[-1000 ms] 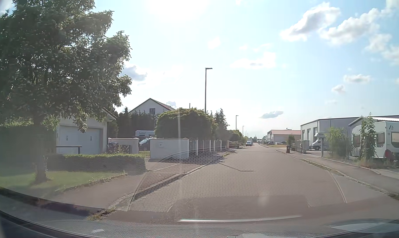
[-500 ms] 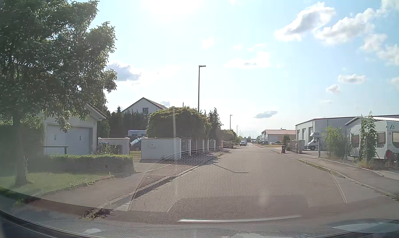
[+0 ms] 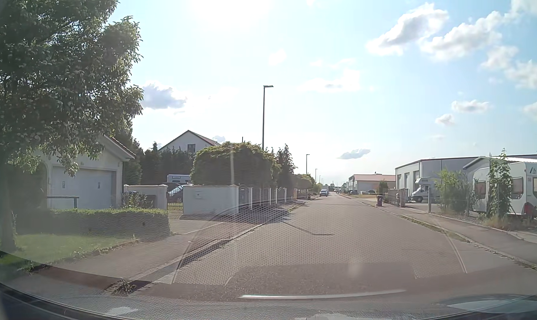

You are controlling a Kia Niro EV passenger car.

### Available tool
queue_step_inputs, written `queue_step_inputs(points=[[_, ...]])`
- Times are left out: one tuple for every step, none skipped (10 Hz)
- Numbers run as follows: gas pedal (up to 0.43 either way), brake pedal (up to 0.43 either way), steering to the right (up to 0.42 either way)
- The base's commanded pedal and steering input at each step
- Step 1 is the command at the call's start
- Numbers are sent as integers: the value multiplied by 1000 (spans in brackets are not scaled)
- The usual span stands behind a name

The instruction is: Follow the waypoints while adhering to traffic rules and regulations

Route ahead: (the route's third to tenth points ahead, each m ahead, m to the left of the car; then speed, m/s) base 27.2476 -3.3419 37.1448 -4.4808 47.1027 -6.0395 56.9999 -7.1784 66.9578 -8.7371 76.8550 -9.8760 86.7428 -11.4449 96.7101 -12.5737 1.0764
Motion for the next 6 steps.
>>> queue_step_inputs(points=[[0, 183, 46], [0, 220, 44], [0, 238, 44], [0, 238, 44], [0, 238, 42], [0, 238, 41]])
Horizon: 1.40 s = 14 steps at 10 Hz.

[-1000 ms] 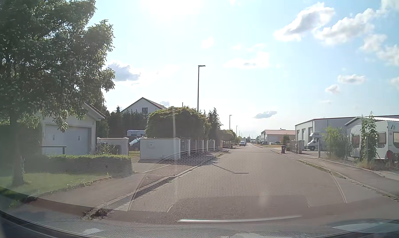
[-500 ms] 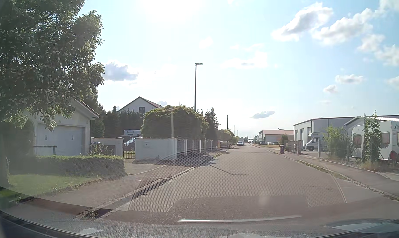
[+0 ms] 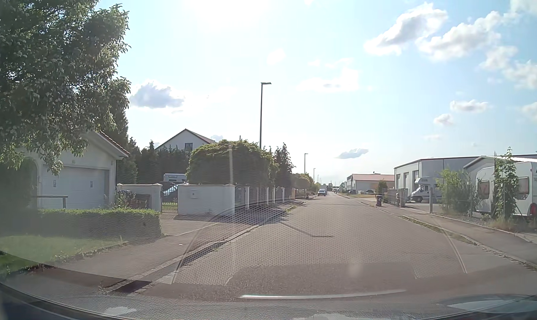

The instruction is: Follow the waypoints while adhering to traffic rules and regulations

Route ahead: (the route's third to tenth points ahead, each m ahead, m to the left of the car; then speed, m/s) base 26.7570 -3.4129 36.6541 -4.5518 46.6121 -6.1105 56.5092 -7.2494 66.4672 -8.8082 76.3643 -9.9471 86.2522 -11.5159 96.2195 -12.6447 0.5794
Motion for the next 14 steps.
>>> queue_step_inputs(points=[[0, 238, 41], [0, 238, 40], [0, 238, 40], [0, 238, 40], [0, 232, 41], [0, 67, 43], [0, 18, 45], [0, 12, 46], [0, 12, 49], [398, 12, 50], [429, 12, 49], [461, 12, 51], [480, 12, 56], [512, 12, 65]])
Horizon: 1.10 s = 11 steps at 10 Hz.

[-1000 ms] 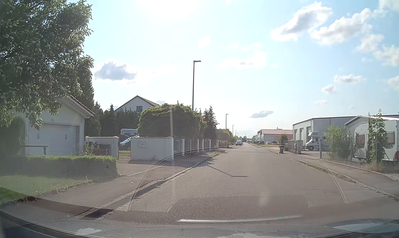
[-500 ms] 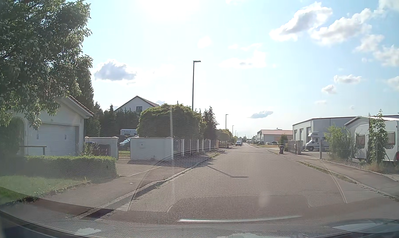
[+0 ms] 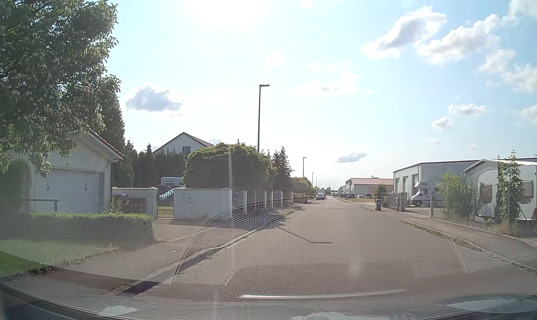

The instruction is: Follow the waypoints while adhering to traffic rules and regulations

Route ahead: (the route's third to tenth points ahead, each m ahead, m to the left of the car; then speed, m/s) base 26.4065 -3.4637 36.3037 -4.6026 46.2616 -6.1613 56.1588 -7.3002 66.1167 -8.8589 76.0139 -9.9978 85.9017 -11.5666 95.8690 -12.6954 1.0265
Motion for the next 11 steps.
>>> queue_step_inputs(points=[[512, 12, 77], [512, 12, 87], [512, 12, 103], [488, 12, 119], [488, 12, 131], [500, 12, 145], [500, 12, 163], [500, 12, 191], [500, 12, 227], [500, 12, 255], [500, 12, 275]])
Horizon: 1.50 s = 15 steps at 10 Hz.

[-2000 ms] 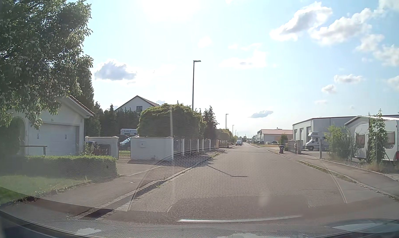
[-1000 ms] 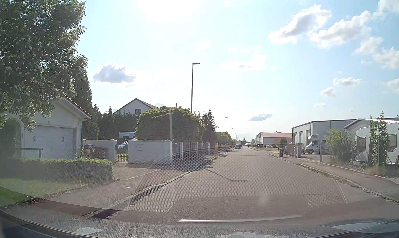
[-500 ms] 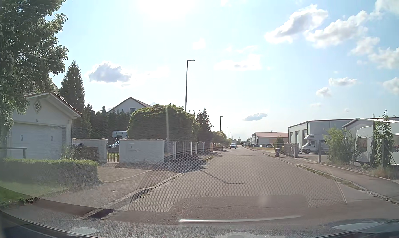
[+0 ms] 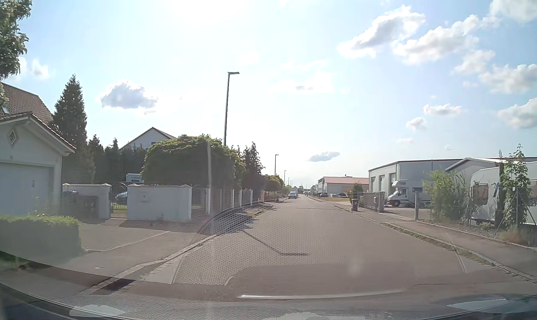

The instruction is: Follow the waypoints while adhering to traffic rules and regulations

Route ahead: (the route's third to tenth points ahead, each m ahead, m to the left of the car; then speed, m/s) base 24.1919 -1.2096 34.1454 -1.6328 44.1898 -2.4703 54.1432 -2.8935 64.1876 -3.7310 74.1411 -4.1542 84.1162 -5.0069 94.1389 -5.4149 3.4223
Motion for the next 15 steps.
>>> queue_step_inputs(points=[[500, 12, 271], [500, 12, 253], [488, 12, 235], [469, 12, 200], [390, 12, 156], [378, 12, 119], [378, 12, 91], [378, 12, 61], [378, 12, 43], [350, 12, 22], [280, 12, 3], [268, 12, -9], [268, 12, -11], [268, 12, -10], [268, 12, -10]])
